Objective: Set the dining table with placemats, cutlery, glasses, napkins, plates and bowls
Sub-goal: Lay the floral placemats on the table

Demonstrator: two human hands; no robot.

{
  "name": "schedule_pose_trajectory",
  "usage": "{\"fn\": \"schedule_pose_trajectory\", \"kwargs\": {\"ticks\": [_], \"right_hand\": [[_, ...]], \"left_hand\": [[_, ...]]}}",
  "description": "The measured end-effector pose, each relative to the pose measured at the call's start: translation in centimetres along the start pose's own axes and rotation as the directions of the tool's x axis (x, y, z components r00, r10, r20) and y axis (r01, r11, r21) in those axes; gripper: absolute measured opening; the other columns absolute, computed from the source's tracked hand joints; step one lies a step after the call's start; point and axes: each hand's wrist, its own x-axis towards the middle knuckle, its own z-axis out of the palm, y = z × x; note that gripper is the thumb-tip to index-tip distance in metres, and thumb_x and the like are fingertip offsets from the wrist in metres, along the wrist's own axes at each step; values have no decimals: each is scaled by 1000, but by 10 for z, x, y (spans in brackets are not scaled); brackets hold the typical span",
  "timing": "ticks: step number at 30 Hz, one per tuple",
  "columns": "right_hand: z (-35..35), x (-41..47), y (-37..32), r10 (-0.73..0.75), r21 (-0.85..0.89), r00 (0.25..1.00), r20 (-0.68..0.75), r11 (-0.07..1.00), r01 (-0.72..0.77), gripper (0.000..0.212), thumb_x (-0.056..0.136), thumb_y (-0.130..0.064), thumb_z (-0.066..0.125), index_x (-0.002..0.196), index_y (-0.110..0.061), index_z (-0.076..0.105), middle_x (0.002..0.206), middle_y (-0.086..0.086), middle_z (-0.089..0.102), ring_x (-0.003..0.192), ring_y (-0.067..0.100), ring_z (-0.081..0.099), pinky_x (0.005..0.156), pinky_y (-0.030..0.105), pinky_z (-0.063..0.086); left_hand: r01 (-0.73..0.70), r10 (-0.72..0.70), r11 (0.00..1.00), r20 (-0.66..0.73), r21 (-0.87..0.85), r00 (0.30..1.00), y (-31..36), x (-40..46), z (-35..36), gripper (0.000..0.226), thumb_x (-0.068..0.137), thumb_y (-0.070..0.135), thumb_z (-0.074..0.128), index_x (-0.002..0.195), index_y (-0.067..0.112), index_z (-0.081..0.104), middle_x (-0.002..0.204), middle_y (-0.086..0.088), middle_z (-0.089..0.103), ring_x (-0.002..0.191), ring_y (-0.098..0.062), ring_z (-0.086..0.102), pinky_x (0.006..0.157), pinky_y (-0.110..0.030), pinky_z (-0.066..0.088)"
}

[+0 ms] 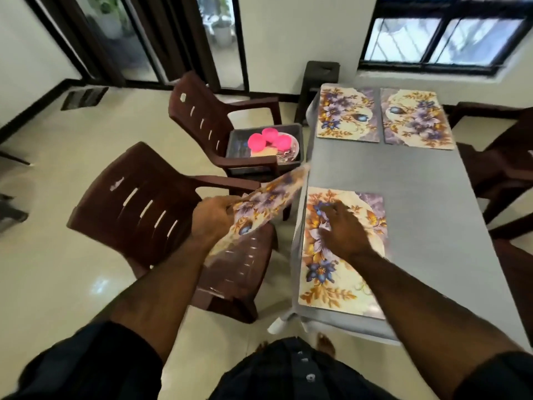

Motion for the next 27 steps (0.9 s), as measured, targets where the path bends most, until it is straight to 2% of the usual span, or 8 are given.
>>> {"fn": "schedule_pose_trajectory", "kwargs": {"ticks": [3, 7, 10, 13, 16, 19, 22, 27], "right_hand": [[-25, 26, -45, -138, -131, 982, -130, 984, 121, 65, 87, -28, 70, 148, -15, 51, 150, 17, 49, 128, 41, 50, 102, 51, 46], [-54, 43, -56, -96, -305, 993, -66, 950, 72, 62, 89, -32, 64, 149, -22, 49, 151, 8, 52, 137, 34, 47, 107, 51, 37], [-78, 55, -49, -54, -313, 998, -41, 949, 39, 44, 97, -33, 59, 141, -26, 56, 138, 6, 63, 127, 32, 57, 106, 49, 37], [-115, 61, -40, -67, -212, 991, -112, 976, 42, 26, 96, -34, 58, 119, -28, 68, 114, 4, 71, 104, 30, 67, 90, 42, 48], [-153, 51, -13, -30, -90, 986, -167, 996, 15, 29, 90, -46, 56, 111, -28, 67, 102, 4, 72, 91, 31, 67, 75, 37, 52], [-177, 34, 34, 56, -27, 970, -238, 998, -64, 38, 94, -51, 46, 118, -30, 66, 108, 7, 75, 94, 34, 69, 81, 40, 54], [-188, 13, 108, 207, 63, 953, -222, 978, -198, 35, 99, -50, 53, 121, -27, 66, 113, 9, 73, 100, 37, 69, 88, 44, 58], [-190, -39, 246, 437, 255, 882, -176, 886, -388, 16, 91, -28, 58, 96, -14, 64, 105, 21, 71, 96, 44, 66, 79, 41, 52]], "left_hand": [[-225, 216, 950, 61, 218, 974, 22, 20, -3, 34, 83, 51, 70, 115, 42, 76, 96, 8, 79, 90, -21, 73, 76, -34, 58], [-395, 357, 847, 171, 357, 918, 60, 35, -15, 39, 82, 43, 69, 121, 41, 73, 100, 5, 79, 93, -26, 73, 77, -40, 60], [-510, 476, 723, 200, 465, 857, 95, 42, -28, 35, 87, 39, 68, 122, 37, 73, 103, 5, 76, 92, -23, 71, 76, -40, 60], [-598, 590, 645, 188, 475, 786, 131, 53, -37, 37, 92, 40, 70, 129, 38, 69, 108, 3, 76, 95, -24, 69, 74, -34, 51], [-623, 642, 632, 140, 460, 754, 168, 61, -40, 38, 90, 48, 71, 126, 34, 70, 110, 3, 75, 100, -22, 67, 78, -38, 52], [-574, 644, 680, 1, 456, 765, 196, 61, -25, 49, 94, 52, 56, 132, 23, 63, 125, -6, 68, 112, -26, 61, 90, -43, 50], [-530, 633, 721, -112, 446, 766, 229, 50, 14, 65, 93, 49, 48, 147, 14, 49, 148, -18, 50, 136, -37, 45, 109, -53, 41], [-514, 537, 754, 67, 408, 841, 283, 14, 115, 85, 83, 40, 76, 155, 14, 40, 159, -23, 39, 143, -45, 40, 113, -61, 39]]}}
